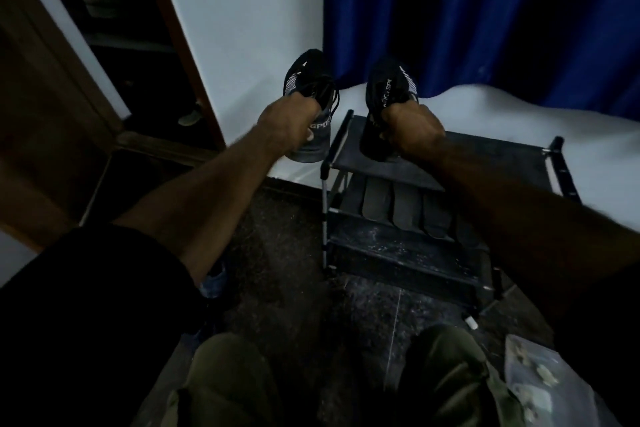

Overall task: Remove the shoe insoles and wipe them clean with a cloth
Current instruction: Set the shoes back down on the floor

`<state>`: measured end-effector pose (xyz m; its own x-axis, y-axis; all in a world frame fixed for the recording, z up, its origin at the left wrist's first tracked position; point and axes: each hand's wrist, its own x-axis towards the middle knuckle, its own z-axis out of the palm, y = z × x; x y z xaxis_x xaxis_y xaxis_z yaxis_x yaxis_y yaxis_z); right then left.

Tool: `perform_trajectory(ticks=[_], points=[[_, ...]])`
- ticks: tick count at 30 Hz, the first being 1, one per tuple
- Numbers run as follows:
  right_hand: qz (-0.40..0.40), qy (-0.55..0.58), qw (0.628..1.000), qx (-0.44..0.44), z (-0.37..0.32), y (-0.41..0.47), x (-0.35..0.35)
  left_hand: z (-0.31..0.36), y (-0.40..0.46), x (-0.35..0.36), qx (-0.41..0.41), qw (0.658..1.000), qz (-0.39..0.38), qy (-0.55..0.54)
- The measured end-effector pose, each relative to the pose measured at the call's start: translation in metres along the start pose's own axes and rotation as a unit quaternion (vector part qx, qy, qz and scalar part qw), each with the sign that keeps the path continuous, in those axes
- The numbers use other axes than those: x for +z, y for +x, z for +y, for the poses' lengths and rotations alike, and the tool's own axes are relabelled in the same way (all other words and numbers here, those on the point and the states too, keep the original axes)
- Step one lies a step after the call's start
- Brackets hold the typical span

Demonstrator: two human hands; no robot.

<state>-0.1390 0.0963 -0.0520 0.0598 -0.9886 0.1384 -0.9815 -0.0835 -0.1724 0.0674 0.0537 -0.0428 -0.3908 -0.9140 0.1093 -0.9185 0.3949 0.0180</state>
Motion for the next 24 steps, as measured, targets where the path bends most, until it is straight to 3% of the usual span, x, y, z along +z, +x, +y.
perform_trajectory(ticks=[8, 24], points=[[-0.023, -0.007, 0.998, 0.054, 0.051, 0.001, 0.006, 0.043, 0.047, 0.040, 0.051, 0.998, -0.021, -0.017], [-0.089, -0.009, 0.993, 0.075, 0.082, 0.054, 0.090, 0.046, 0.126, 0.122, 0.097, 0.991, -0.084, -0.025]])
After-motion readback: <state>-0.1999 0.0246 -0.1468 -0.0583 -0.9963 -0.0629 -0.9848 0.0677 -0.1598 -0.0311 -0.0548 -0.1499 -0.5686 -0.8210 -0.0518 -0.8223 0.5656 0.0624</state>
